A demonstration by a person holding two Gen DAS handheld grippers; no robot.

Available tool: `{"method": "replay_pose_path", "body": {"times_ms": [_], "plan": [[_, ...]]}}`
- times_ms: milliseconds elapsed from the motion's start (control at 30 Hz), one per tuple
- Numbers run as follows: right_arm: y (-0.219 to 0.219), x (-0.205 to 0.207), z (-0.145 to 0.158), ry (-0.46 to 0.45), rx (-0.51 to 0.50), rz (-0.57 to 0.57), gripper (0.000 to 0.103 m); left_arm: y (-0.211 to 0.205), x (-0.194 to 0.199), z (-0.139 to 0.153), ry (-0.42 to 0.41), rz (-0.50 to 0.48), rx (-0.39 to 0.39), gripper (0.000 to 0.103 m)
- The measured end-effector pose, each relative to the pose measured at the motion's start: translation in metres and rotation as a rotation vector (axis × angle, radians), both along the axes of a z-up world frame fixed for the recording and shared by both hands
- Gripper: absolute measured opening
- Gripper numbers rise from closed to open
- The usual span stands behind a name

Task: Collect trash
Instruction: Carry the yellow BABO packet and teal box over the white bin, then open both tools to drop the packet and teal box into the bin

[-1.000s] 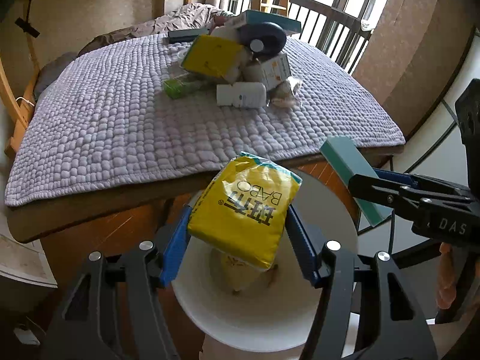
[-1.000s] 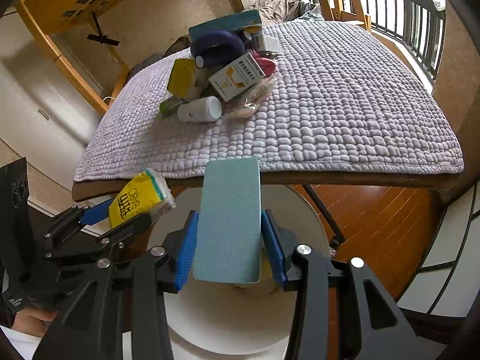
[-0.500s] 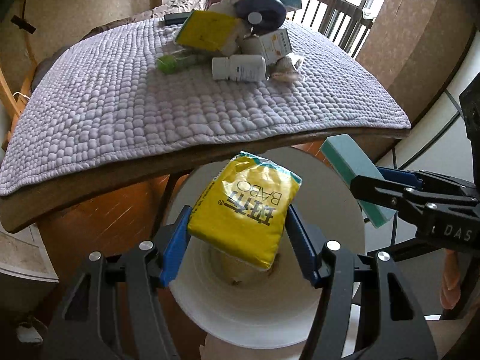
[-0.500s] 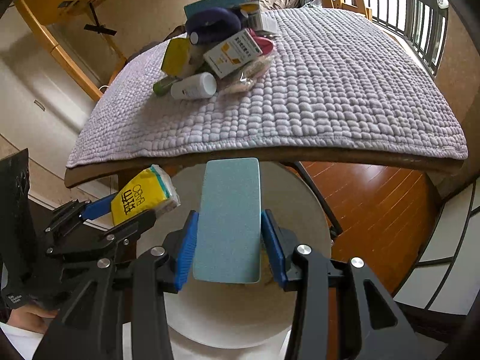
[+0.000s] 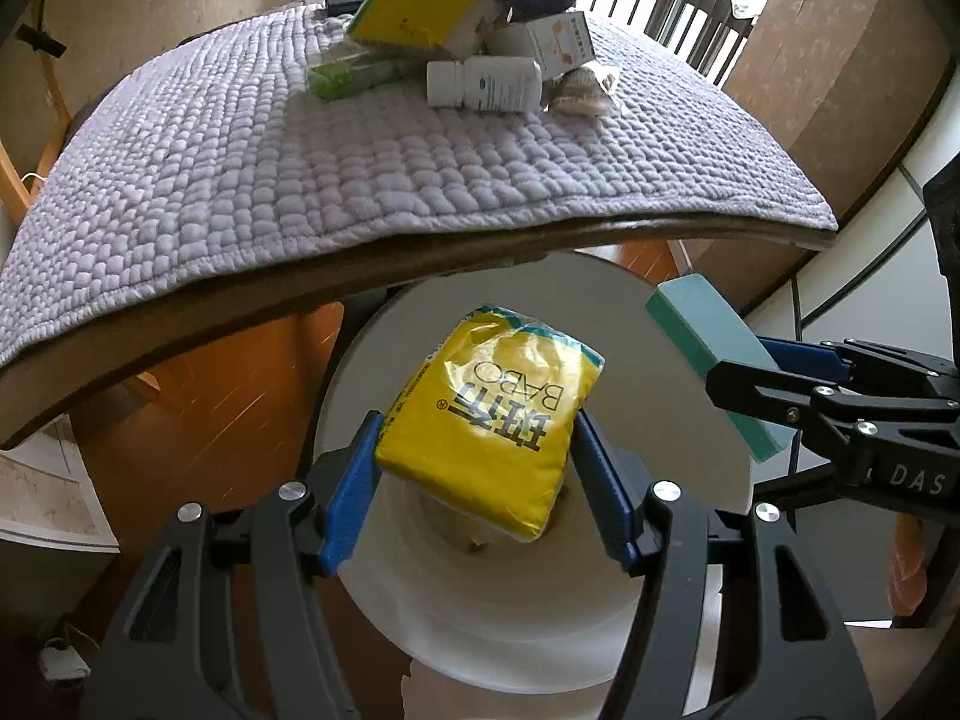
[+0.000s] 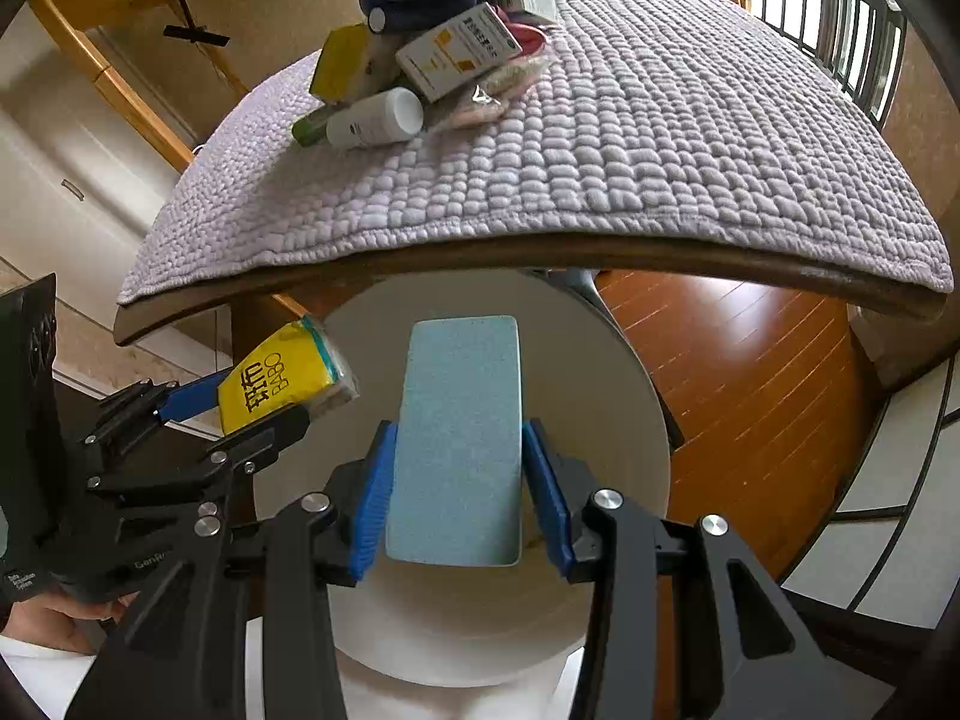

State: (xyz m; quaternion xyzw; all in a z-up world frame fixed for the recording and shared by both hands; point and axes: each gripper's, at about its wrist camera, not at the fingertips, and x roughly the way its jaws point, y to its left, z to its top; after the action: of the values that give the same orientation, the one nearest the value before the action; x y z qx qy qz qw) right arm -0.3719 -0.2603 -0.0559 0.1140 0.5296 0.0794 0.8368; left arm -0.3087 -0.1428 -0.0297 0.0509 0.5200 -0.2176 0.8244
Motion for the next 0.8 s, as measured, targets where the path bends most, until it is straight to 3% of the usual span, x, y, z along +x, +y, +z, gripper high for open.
{"method": "replay_pose_path", "body": {"times_ms": [800], "plan": [[0.011,0.012,-0.036,0.081,0.004,0.014,0.042,-0.015,0.005,-0.040,0.072,-0.017,0.048,0.064]]}}
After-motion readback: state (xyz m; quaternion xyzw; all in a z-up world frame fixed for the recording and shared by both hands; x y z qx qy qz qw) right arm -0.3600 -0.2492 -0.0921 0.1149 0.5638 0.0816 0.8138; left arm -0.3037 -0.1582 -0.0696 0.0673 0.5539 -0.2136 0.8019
